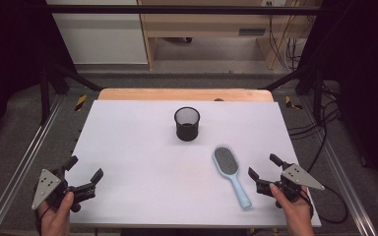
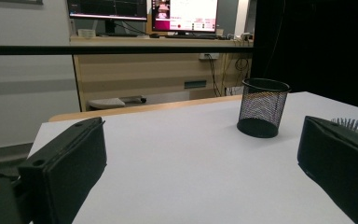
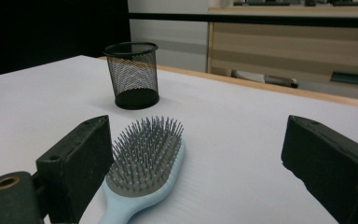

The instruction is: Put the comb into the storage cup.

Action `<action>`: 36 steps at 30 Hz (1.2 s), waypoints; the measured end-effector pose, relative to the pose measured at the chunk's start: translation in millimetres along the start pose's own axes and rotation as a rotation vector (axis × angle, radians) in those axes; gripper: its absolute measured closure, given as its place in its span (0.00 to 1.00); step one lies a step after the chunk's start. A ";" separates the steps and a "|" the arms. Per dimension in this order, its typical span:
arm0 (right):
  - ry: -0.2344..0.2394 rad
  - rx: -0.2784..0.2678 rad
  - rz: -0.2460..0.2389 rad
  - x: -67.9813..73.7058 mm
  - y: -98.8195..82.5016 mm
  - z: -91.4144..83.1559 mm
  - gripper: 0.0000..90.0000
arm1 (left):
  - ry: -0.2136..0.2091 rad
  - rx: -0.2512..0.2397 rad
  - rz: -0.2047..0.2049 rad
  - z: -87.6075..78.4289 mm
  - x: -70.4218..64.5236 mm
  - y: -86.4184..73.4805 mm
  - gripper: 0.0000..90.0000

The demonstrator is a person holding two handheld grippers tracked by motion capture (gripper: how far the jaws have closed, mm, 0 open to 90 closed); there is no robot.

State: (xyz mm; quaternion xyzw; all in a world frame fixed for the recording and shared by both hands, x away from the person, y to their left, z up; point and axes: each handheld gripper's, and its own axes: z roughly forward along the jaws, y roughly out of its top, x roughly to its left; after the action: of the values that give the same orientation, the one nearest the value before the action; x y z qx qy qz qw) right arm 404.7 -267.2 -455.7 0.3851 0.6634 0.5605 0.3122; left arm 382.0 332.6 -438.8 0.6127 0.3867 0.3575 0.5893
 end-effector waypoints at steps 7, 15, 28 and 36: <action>0.024 0.039 0.027 5.1 3.3 7.7 0.11 | 0.036 0.030 0.026 2.0 0.1 -0.9 0.01; 0.020 0.068 0.027 23.0 15.9 21.8 0.06 | 0.053 0.012 -0.017 0.6 4.7 0.2 0.01; 0.143 0.228 -0.106 79.9 29.2 26.1 0.77 | 0.059 0.029 -0.018 -2.3 6.5 1.3 0.01; 0.134 0.288 -0.096 79.3 22.7 23.8 0.98 | 0.061 0.017 -0.056 -3.1 13.1 1.7 0.02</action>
State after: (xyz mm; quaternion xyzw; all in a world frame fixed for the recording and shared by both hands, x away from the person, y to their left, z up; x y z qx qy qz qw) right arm 388.1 -185.3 -436.2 0.3555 0.7738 0.4686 0.2352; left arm 385.2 345.6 -437.2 0.5956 0.4245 0.3559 0.5817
